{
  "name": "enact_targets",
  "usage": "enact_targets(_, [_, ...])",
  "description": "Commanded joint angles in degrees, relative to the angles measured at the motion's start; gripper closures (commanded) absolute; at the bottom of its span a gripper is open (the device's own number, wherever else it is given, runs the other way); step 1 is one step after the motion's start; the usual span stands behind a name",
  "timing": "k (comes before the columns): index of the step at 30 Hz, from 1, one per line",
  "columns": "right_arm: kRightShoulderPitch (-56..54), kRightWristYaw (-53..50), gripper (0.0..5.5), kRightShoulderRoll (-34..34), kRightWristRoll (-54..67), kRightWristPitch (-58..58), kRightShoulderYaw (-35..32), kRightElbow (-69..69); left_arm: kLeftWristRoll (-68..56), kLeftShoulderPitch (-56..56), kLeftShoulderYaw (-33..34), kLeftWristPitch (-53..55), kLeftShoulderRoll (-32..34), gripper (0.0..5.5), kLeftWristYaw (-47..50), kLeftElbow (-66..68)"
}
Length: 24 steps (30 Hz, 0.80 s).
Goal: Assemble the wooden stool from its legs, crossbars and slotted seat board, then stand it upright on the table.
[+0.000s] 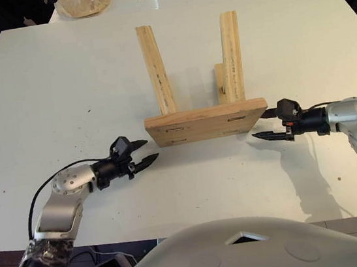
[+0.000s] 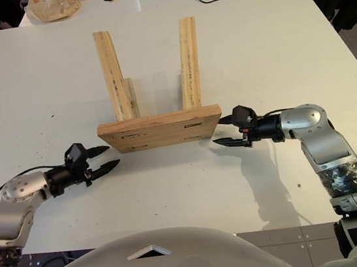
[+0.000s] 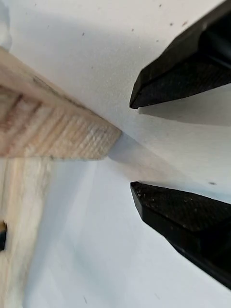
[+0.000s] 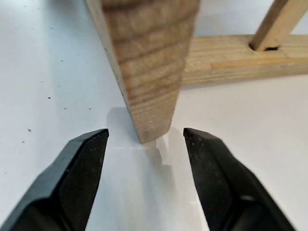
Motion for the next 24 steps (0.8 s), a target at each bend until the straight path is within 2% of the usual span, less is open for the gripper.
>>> enact_targets(1, [-6.73, 3.04, 2.62, 2.32, -1.96, -1.92, 3.29, 6.47, 1.75, -7.97, -3.38, -2.0, -1.39, 2.65, -5.14, 7.82])
enact_targets(6, [-11.08, 6.99, 2.62, 5.23, -2.18, -3.56, 5.73, 11.53, 1.39, -14.43, -4.42, -4.01, -2.83, 2.65, -9.5, 13.89])
enact_targets(9, [-12.77, 7.62, 3.11, 6.43, -2.06, -4.3, 5.45, 14.73, 0.09, -16.55, -3.54, -4.13, -3.51, 2.65, -11.37, 15.6])
enact_targets(15, [-12.9, 9.8, 3.96, 7.31, 2.3, -0.54, 2.82, 15.25, -7.88, -16.35, 0.56, 2.73, -3.91, 3.5, -14.87, 11.94])
enact_targets(19, [-12.48, 10.27, 4.04, 8.97, 10.07, 9.01, -0.92, 10.34, -19.41, -16.92, 6.95, 15.62, -6.65, 3.56, -11.67, 5.05])
enact_targets(24, [-12.22, 1.49, 4.04, 15.41, 35.32, 33.24, -10.88, -3.69, -42.58, -19.85, 19.21, 30.6, -15.21, 3.56, 4.38, -2.44])
